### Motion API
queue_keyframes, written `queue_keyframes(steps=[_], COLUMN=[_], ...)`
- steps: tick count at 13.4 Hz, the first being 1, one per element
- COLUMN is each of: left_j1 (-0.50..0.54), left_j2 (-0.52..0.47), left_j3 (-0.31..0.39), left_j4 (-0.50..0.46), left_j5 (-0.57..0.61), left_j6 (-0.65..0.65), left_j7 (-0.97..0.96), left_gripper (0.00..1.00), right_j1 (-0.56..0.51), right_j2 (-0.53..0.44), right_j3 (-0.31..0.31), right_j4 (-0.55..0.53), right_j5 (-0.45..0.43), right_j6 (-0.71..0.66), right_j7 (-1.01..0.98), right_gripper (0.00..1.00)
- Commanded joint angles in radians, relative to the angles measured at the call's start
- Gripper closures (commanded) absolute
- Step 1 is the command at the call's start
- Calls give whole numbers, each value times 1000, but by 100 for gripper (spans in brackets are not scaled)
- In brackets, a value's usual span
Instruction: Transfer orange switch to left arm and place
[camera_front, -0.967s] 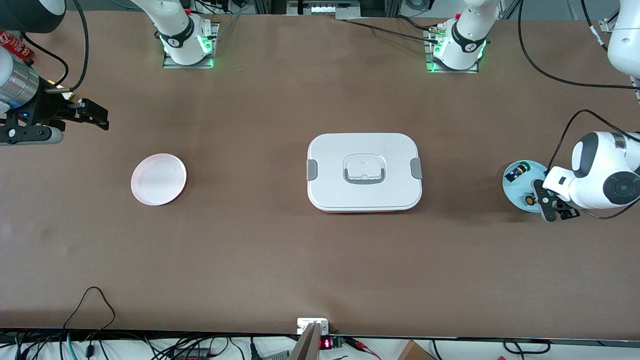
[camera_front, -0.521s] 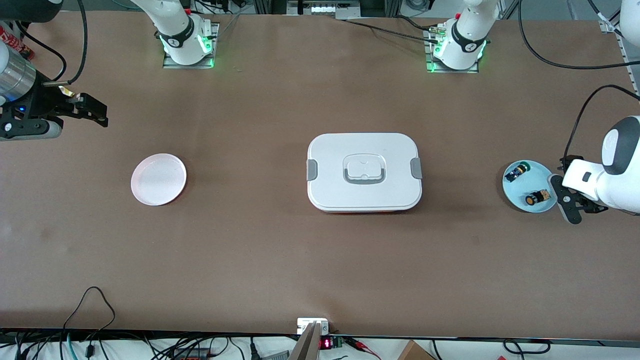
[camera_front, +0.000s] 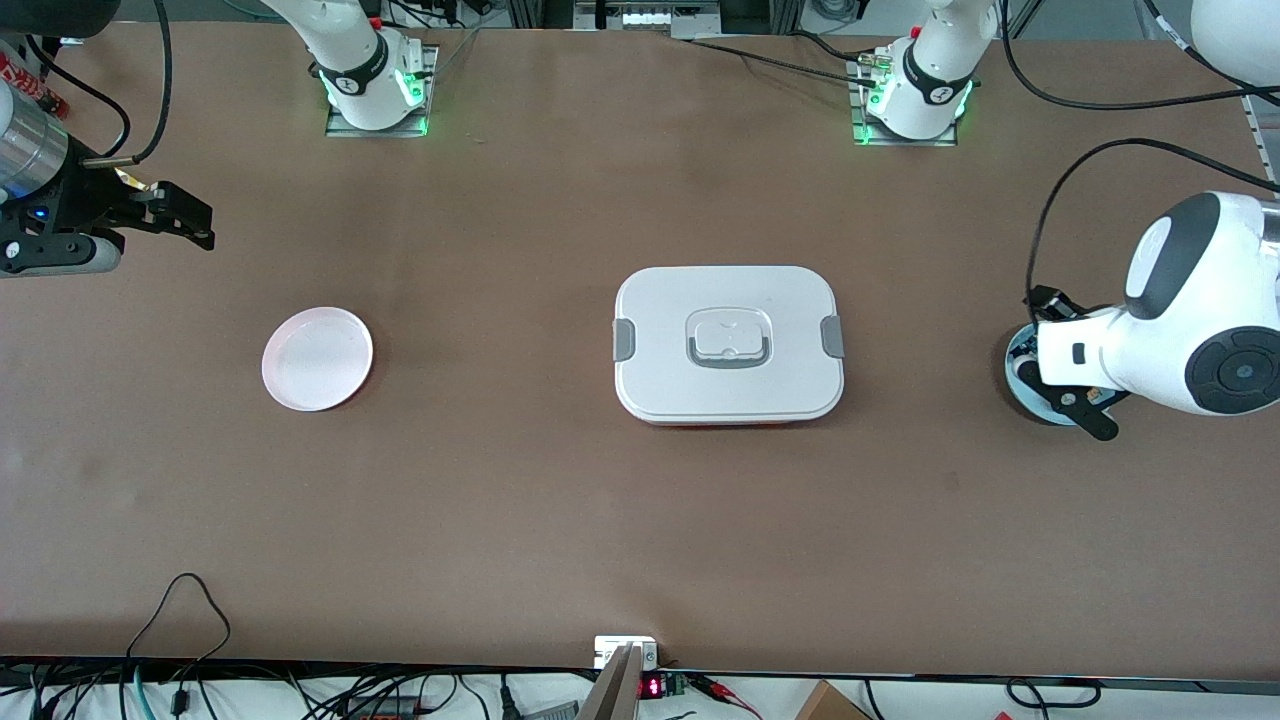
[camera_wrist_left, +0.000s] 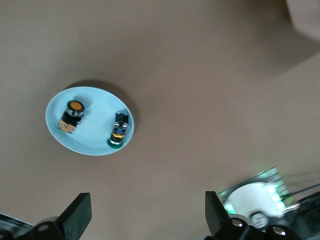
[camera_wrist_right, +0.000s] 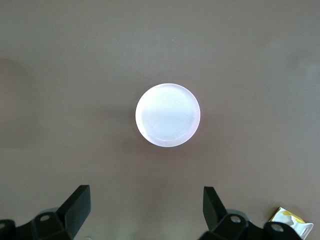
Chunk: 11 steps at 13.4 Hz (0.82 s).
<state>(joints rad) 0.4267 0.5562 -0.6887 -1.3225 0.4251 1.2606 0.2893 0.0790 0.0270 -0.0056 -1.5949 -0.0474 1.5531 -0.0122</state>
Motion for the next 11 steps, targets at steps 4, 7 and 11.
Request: queue_keyframes(steps=[4, 7, 11], left_j1=[-14, -257, -457], left_j2=[-142, -336, -485], left_j3=[73, 464, 697], left_j4=[11, -140, -302], left_j5=[-231, -457, -459], left_j6=[5, 237, 434], left_j7=[-325, -328, -293], left_gripper=[0, 0, 0], right_j1=[-4, -2, -2], right_j2=[-2, -6, -9], right_j3=[1, 1, -1], right_j4=[12, 12, 12], right_j5=[14, 12, 12], right_j6=[-16, -18, -37], right_j7=[-2, -2, 1], right_gripper=[0, 0, 0])
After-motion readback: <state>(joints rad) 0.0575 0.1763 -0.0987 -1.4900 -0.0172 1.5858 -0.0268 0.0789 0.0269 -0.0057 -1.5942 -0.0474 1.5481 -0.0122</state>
